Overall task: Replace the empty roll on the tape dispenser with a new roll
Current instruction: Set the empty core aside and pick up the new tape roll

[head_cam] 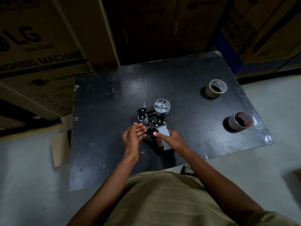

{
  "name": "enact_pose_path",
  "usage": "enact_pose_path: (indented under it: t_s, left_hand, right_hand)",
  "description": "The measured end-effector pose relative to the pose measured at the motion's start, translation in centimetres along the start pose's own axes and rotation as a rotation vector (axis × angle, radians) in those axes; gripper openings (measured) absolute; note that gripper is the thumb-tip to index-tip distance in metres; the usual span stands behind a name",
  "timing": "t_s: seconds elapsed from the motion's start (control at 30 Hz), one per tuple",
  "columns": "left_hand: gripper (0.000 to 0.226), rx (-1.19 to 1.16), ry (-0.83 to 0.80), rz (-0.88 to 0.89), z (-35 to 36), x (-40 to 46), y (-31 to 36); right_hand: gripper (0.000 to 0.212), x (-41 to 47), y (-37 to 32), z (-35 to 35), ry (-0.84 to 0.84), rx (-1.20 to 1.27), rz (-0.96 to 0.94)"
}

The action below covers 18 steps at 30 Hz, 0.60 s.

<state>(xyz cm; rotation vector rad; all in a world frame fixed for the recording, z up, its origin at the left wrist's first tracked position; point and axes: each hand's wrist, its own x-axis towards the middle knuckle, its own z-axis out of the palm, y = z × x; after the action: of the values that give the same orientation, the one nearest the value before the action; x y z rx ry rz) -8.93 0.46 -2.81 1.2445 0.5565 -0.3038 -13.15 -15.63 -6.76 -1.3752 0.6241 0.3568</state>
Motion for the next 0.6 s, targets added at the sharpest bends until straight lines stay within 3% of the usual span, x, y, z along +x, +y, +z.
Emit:
enact_pose_path:
  t_s: [0.13, 0.27, 0.37, 0.53, 0.6]
  left_hand:
    - [0.025, 0.011, -0.062, 0.025, 2.2, -0.7, 0.3]
    - [0.026, 0.017, -0.137, 0.046, 5.4, -1.8, 0.4]
    - [0.028, 0.023, -0.179, 0.036, 8.3, -2.6, 0.1]
    - [0.029, 0.016, -0.223, 0.006, 13.4, -4.1, -1.3]
    - [0.029, 0.011, -0.212, 0.003, 14.8, -4.6, -2.0]
  right_hand:
    - [0.043, -0.5, 0.1, -2.6, 0.104, -0.111, -0.006]
    - [0.054, -0.3, -0.5, -7.0, 0.184, 0.061, 0.042]
    - [0.040, 0.2, -2.5, -10.7, 0.284, 0.092, -0.030]
    - [0.003, 3.5, -6.2, -18.4, 0.606, -0.236, -0.214]
    - [0.030, 4.7, -7.8, -21.2, 0.714, -0.426, -0.288]
